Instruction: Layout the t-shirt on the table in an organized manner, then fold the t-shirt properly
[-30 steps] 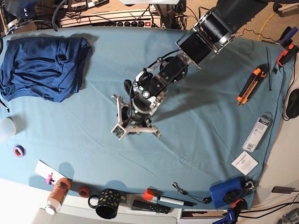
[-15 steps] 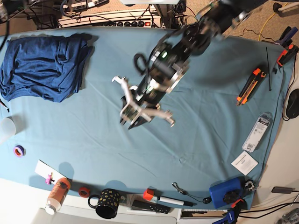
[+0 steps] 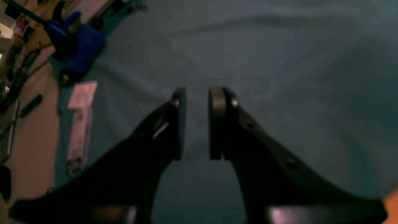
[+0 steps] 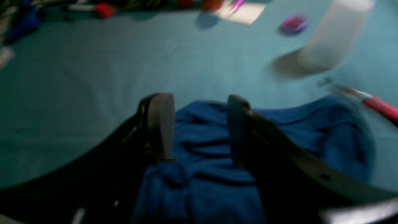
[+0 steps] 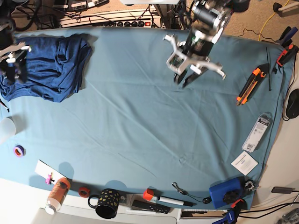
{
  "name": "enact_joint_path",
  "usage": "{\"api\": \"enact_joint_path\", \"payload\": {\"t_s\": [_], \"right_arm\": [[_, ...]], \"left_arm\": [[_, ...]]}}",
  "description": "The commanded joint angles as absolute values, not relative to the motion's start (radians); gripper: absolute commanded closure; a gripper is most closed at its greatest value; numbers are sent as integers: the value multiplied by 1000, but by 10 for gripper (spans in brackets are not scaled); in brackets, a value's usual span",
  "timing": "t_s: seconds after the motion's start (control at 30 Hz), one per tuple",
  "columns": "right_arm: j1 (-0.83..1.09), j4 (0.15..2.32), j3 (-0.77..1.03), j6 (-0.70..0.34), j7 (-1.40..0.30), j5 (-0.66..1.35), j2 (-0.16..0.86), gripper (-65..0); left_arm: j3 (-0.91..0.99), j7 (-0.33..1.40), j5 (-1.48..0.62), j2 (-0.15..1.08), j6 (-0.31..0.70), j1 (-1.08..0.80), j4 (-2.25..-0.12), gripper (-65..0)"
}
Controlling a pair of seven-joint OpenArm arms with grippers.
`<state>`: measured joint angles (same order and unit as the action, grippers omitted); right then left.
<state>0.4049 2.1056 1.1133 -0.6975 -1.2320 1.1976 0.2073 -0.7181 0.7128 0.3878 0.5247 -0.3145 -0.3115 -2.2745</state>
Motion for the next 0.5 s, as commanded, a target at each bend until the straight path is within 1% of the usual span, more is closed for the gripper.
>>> {"api": "enact_joint_path", "payload": {"t_s": [0.0,0.13,0.37,0.47], "right_arm": [[423,2119,1120,-698,-1229,1237,212,-273],[505,2119,1120,-698,-1287,1286,185,-273],[684,2119,1120,-698,-1340,1303,186,-273],[749,2119,1120,-698,-1396,1388,186,-273]], "left_arm": [[-716,701,408,545,-321,-335,-2312,-133],[-715,738,409,637,-321,-437,-2356,-133],[-716,802,428,818,-334,-614,-2356,-133],[-716,834,440,886,-344,-698,-2356,-133]]}}
